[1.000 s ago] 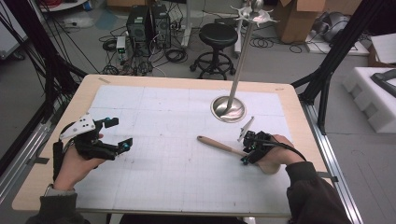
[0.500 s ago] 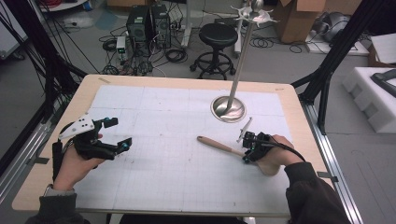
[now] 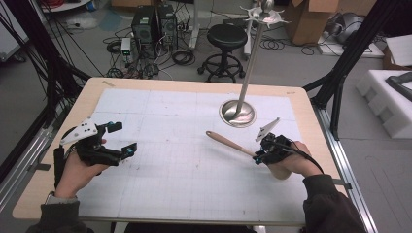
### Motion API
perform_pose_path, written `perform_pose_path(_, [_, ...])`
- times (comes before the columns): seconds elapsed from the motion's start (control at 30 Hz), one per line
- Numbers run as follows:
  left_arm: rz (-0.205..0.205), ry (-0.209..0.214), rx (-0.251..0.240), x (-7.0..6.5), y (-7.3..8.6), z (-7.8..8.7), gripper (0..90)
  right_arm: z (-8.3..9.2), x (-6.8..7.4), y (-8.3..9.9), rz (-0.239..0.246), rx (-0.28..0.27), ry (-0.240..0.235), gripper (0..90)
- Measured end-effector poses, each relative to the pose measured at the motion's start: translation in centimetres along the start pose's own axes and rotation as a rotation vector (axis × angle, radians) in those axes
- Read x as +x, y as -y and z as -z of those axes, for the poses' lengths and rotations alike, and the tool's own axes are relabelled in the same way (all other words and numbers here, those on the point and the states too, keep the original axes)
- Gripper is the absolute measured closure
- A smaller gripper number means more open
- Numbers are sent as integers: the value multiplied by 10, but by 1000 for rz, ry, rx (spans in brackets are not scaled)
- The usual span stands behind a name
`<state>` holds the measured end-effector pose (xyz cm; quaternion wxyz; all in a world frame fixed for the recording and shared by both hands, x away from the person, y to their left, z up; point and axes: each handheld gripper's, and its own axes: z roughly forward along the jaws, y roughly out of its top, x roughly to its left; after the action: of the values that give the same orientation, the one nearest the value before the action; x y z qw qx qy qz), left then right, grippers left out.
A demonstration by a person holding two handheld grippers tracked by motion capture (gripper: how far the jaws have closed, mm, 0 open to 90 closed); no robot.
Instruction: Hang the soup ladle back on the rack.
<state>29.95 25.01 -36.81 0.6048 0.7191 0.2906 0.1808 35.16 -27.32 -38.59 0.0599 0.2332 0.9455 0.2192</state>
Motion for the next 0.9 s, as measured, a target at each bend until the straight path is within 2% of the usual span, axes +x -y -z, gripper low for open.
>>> perform_pose_path(0.2, [-1,1,2,0,0,0,18,12,1,8,-17,-132,25,774])
perform_pose_path(0.43, [-2,1,3,-1,0,0,18,22,0,21,-56,-288,29,774])
perform_pose_path(0.67, [-2,1,-1,-1,0,0,18,31,-1,33,-82,-408,18,774])
perform_pose_path(0.77, [-1,2,-2,-1,0,0,18,35,-1,37,-85,-464,25,774])
perform_pose_path(0.9, [-2,1,-3,-1,-1,0,18,42,-2,43,-118,-540,38,774])
